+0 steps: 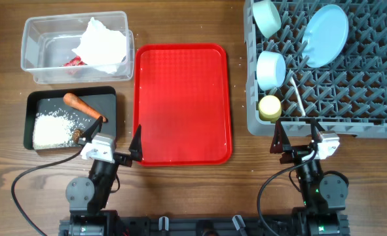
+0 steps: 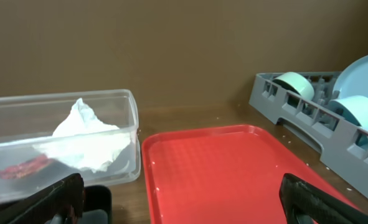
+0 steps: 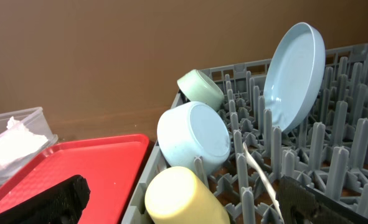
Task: Sort waste into correct bins and load items into the dishwasher rack
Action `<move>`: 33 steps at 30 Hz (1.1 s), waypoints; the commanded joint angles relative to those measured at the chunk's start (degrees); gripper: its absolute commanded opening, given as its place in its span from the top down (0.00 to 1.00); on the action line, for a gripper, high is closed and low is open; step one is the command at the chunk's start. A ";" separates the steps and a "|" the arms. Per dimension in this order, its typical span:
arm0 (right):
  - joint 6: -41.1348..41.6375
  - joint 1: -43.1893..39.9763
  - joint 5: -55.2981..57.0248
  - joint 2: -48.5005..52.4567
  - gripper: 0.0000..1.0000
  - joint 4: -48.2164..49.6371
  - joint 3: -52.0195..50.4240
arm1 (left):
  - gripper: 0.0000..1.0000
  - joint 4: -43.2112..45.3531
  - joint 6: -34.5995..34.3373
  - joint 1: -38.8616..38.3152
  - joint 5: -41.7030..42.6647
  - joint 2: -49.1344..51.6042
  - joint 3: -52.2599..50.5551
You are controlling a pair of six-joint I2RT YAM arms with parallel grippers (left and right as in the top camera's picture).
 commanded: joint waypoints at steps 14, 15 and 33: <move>0.81 -0.04 -0.22 -0.02 0.00 0.28 -0.04 | 0.00 -8.90 -2.05 -0.31 -2.67 -6.27 -0.92; 0.83 -0.04 -0.22 -0.02 0.00 0.28 -0.04 | 0.00 -8.90 -2.03 -0.31 -2.67 -6.19 -0.92; 0.79 -0.04 -0.22 -0.02 0.00 0.28 -0.04 | 0.00 -8.90 -2.05 -0.31 -2.67 -6.16 -0.92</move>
